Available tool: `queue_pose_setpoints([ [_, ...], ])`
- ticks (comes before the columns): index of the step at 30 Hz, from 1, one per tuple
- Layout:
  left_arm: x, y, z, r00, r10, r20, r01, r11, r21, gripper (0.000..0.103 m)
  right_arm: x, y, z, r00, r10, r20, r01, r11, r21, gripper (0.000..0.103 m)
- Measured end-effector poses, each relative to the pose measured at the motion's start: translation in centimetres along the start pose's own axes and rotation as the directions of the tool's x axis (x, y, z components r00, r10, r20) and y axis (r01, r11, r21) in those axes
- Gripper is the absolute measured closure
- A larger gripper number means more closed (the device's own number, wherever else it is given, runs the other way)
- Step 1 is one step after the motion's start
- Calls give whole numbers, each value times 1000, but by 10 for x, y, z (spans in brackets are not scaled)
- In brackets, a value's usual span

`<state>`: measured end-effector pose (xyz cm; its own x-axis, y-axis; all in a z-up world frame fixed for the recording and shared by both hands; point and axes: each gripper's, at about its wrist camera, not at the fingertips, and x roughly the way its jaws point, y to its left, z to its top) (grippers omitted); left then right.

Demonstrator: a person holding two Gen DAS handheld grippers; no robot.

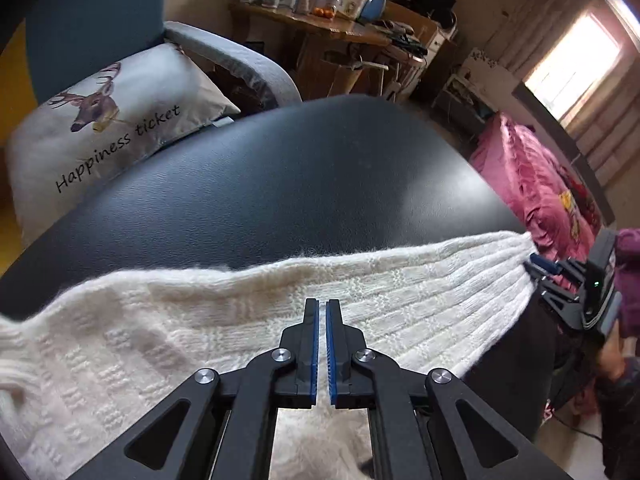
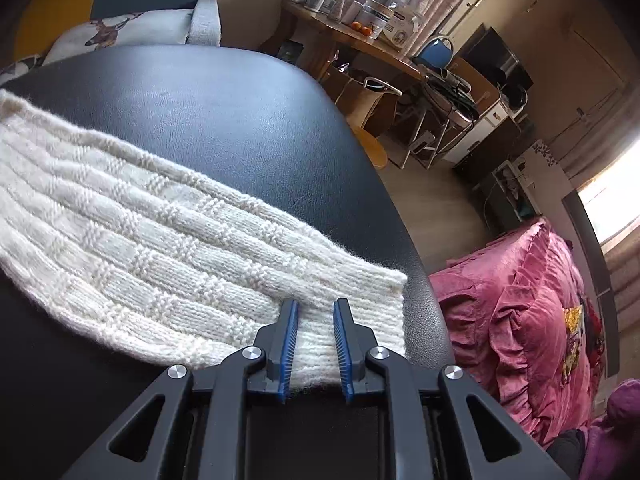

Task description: Fold clothes

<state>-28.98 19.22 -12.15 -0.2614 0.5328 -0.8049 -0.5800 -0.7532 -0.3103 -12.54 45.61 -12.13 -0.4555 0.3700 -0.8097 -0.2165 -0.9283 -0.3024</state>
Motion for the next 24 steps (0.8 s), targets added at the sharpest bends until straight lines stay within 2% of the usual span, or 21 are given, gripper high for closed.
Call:
queue_pose_setpoints([
  [1,-12,1,-5,1000,-6,19,6,1000,-5,99,-13,0,5,989,141,44,-144,987,75,84],
  [2,-24,1,-13,999,-13,31,12,1000,4,99,-22,2,10,943,325,75,-333,931,151,77],
  [3,-32,0,-23,999,-16,35,16,1000,9,99,-23,10,12,846,527,83,-531,817,227,74],
  [4,-36,-2,-34,999,-16,33,16,1000,11,99,-24,19,14,704,703,103,-696,653,298,74],
  [7,-47,-7,-66,1000,-17,24,16,1000,14,99,-26,78,6,440,896,67,-836,382,393,74],
  [8,-50,-9,-77,1000,-17,21,16,1000,16,99,-25,99,6,401,915,41,-842,351,410,74],
  [10,-57,-12,-99,1000,-17,16,17,1000,18,99,-21,137,-2,397,917,-43,-819,376,435,74],
  [11,-61,-14,-110,1000,-17,13,17,1000,20,99,-19,154,-7,407,909,-83,-799,399,449,74],
  [12,-65,-15,-121,1000,-17,10,17,1000,21,99,-15,165,-12,407,907,-113,-783,410,469,74],
  [14,-70,-17,-140,1000,-6,1,6,1000,23,99,-9,183,-14,329,935,-134,-784,350,513,73],
  [15,-69,-15,-146,1000,10,-13,-9,1000,20,99,-7,189,-14,299,943,-145,-785,329,525,73],
  [17,-63,-10,-158,998,21,-51,-21,1000,13,99,-10,198,-16,254,951,-177,-796,309,520,73],
  [19,-61,-4,-169,999,11,-42,-11,1000,8,98,-15,206,-20,201,955,-217,-809,287,513,70],
  [20,-62,0,-171,1000,-6,-28,5,1000,-10,98,-19,206,-24,166,966,-199,-817,248,520,70],
  [21,-62,4,-172,999,-24,-26,24,999,-35,98,-18,204,-23,104,979,-173,-821,182,541,70],
  [23,-60,11,-173,998,-61,-17,60,995,-80,98,-21,201,-26,39,993,-112,-824,95,559,68],
  [24,-60,14,-174,997,-76,-9,75,992,-99,98,-21,199,-23,63,994,-85,-823,99,559,68],
])
